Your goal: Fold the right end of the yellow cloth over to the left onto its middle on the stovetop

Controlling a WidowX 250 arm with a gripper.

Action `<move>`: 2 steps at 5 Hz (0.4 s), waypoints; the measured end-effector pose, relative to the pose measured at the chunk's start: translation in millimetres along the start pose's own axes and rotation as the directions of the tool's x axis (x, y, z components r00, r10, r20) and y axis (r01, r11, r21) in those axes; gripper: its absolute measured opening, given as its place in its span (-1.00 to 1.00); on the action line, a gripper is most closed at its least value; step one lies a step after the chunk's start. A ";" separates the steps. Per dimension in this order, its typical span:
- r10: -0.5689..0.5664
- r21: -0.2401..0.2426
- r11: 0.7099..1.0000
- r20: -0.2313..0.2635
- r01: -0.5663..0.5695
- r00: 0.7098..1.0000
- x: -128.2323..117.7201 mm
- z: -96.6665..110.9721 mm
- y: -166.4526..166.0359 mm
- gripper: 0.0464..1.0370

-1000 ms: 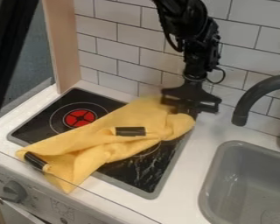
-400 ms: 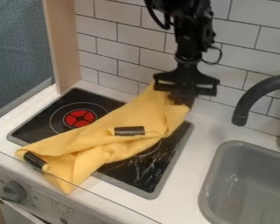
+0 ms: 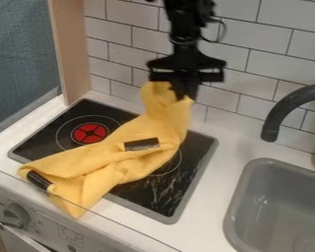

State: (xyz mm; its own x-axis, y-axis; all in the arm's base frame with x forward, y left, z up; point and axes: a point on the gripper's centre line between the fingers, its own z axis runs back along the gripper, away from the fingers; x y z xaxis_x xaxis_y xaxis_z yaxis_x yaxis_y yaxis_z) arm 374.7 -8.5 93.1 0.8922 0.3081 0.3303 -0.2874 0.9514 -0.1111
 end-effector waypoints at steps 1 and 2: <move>-0.003 0.008 1.000 0.004 0.003 1.000 -15.5 17.2 16.5 -0.99; 0.001 0.024 1.000 0.011 -0.001 1.000 -32.9 26.9 34.1 -0.99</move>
State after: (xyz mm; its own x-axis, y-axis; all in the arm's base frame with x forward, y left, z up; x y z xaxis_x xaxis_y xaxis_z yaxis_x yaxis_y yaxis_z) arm 326.2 13.9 103.6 0.8883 0.3087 0.3400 -0.2964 0.9509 -0.0888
